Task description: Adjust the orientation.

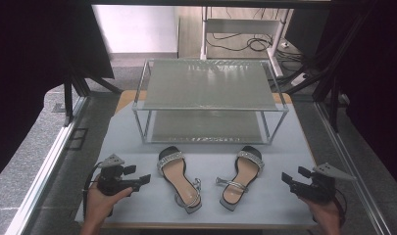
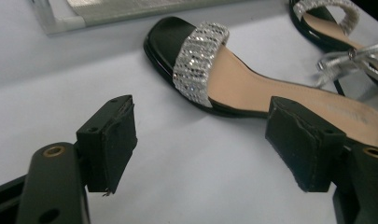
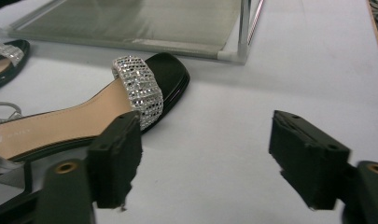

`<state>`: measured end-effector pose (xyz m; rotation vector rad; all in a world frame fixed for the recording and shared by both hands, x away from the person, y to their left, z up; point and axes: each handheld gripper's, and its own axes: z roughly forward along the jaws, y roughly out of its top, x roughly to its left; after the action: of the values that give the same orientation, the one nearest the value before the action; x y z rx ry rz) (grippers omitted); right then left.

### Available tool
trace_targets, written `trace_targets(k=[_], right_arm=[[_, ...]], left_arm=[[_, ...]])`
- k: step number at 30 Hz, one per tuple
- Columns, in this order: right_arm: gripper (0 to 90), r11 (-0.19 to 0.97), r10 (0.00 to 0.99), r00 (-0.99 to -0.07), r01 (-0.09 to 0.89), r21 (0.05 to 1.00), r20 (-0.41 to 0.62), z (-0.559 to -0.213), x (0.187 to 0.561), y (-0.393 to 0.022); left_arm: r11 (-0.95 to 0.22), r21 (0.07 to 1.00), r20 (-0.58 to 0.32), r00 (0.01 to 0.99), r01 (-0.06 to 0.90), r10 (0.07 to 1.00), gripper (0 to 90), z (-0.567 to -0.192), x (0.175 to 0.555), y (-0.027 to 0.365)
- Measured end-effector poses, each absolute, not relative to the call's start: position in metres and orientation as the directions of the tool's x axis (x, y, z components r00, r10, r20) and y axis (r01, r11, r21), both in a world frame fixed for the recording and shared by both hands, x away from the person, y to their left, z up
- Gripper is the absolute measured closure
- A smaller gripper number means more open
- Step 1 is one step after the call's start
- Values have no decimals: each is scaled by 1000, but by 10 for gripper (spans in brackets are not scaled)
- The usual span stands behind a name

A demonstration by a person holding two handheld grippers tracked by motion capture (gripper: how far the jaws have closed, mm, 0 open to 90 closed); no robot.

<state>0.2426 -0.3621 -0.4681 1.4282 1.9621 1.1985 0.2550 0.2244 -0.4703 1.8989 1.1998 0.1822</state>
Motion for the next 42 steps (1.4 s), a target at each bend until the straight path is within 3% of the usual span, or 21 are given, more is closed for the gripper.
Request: trace_targets(k=[9, 14, 21, 29, 42], right_arm=[[509, 133, 896, -428, 515, 847, 119, -466, 234, -364], [643, 220, 861, -503, 504, 835, 76, -455, 235, -344], [810, 235, 808, -579, 485, 842, 107, -445, 241, -322], [884, 280, 744, -660, 448, 849, 103, -440, 236, -294], [899, 400, 624, -777, 410, 820, 84, -443, 230, -234]], left_arm=[[-168, 738, -314, 553, 654, 772, 252, -465, 255, 221], [-174, 748, -308, 567, 641, 764, 252, -461, 246, 223], [-166, 743, -308, 551, 648, 775, 254, -463, 240, 225], [-158, 741, -303, 536, 652, 788, 253, -464, 240, 221], [-164, 740, -316, 551, 653, 772, 254, -463, 238, 219]])
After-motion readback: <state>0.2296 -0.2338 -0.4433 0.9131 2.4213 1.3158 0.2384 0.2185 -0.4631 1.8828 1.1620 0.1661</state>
